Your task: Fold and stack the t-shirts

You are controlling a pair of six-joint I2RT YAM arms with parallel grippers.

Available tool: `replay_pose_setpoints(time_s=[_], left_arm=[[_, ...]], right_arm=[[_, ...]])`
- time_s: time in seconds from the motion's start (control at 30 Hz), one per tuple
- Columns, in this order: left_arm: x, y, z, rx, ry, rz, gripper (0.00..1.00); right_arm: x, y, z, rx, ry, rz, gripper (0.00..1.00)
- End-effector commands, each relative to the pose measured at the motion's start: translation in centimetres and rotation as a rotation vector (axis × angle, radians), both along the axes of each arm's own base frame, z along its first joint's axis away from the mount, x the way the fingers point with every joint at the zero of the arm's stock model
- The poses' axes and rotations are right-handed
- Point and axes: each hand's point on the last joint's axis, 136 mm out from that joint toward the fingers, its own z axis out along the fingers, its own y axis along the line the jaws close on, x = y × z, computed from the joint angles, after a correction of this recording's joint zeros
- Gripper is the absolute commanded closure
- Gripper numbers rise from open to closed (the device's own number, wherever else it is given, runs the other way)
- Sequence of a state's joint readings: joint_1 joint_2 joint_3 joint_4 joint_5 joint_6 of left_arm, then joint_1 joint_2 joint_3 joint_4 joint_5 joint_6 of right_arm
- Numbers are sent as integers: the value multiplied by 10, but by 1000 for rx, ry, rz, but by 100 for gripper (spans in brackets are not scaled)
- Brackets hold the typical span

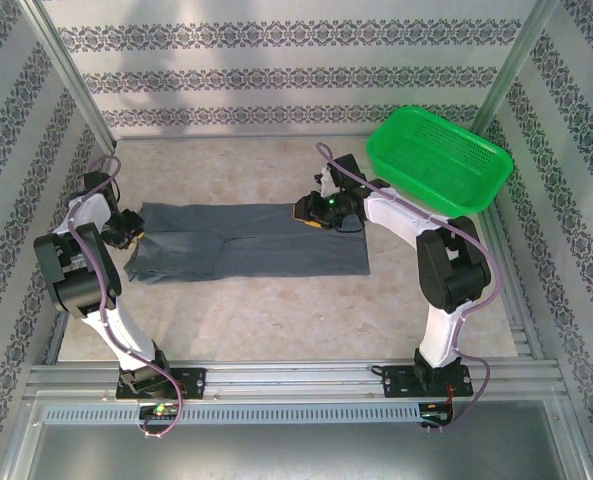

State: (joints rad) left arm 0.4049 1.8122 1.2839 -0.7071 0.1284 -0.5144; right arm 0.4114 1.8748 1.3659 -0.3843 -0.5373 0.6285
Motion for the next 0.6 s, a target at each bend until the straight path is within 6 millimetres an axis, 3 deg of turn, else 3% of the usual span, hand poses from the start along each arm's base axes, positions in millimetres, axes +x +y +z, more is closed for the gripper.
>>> replay_pose_setpoints(time_s=[0.0,0.1,0.23,0.37,0.47,0.57], left_arm=[[-9,2,37,155,-7,7,69],[-10,-25,42,126,-33,9,70],[-6,-82,15,-61,-43,51,76],[0,-127,-13,-142,-14,76,80],[1,-144,-35,-181,31,113,83],[8,-141,-49,-157,60,128,84]], right_arm=[[12,-34,-1,-105,-9,-91,60],[18,-69,-18,-195,36,-170,66],[26,-107,-41,-324,68,-215,72],[37,-125,-58,-454,89,-194,76],[42,-126,-71,-491,119,-174,76],[35,-128,-86,-526,184,-154,77]])
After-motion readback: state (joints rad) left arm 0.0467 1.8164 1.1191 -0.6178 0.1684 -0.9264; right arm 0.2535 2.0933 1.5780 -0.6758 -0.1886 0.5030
